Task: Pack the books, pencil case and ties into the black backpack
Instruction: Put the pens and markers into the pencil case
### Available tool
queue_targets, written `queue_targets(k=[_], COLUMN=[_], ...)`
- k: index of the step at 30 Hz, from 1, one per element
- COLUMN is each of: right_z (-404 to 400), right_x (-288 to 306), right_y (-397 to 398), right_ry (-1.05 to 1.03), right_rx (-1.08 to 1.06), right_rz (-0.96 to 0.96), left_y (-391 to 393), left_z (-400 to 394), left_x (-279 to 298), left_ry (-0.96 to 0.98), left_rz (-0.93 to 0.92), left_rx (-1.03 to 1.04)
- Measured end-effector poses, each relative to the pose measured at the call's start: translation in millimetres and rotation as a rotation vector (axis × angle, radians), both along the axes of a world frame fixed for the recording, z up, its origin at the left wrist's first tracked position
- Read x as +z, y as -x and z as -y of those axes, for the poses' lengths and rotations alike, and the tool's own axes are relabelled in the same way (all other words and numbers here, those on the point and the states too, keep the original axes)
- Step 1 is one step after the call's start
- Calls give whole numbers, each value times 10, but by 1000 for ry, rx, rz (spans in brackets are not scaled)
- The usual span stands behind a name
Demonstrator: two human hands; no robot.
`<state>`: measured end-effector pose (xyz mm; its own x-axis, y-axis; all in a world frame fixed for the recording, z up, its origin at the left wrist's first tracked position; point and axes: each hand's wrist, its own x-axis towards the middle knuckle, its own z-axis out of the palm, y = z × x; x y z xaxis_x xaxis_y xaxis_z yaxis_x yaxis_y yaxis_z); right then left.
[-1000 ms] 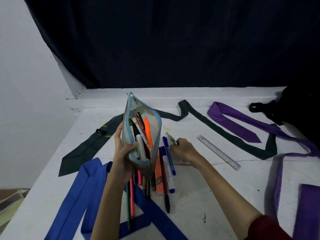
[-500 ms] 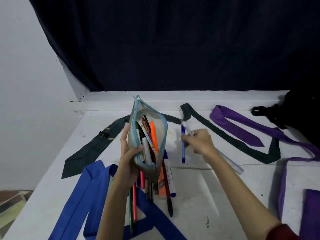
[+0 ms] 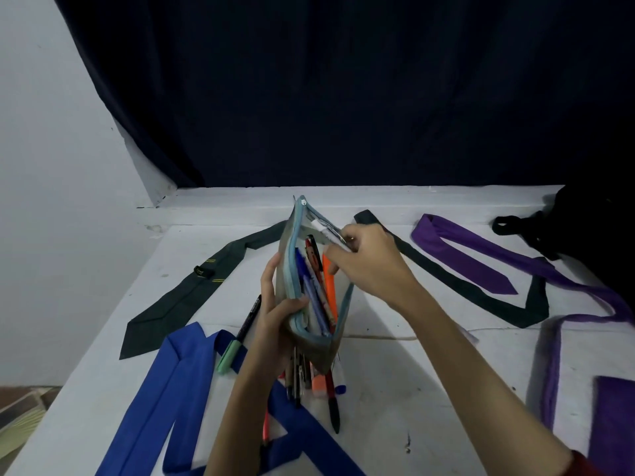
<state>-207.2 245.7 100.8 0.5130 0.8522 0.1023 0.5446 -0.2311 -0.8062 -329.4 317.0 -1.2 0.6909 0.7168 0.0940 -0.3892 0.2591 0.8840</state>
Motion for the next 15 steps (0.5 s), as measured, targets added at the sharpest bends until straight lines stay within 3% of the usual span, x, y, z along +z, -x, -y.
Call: queue_targets(k=[3,8,12,15], right_z=[21,89,183,174], right_x=[104,358,314,220], right_y=[-50,-82,-53,-62], right_ry=[-135,-240,-87,152], right_rx=[46,188,298,366], right_rz=[-33,157,349,597], left_y=[0,13,11,9], left_z=[-9,-17,-1,-3], left_x=[4,-4,3,5], left_ry=[18,22,16,28], left_rz=[15,28,29,32], left_rx=[-6,-33,-51,-57])
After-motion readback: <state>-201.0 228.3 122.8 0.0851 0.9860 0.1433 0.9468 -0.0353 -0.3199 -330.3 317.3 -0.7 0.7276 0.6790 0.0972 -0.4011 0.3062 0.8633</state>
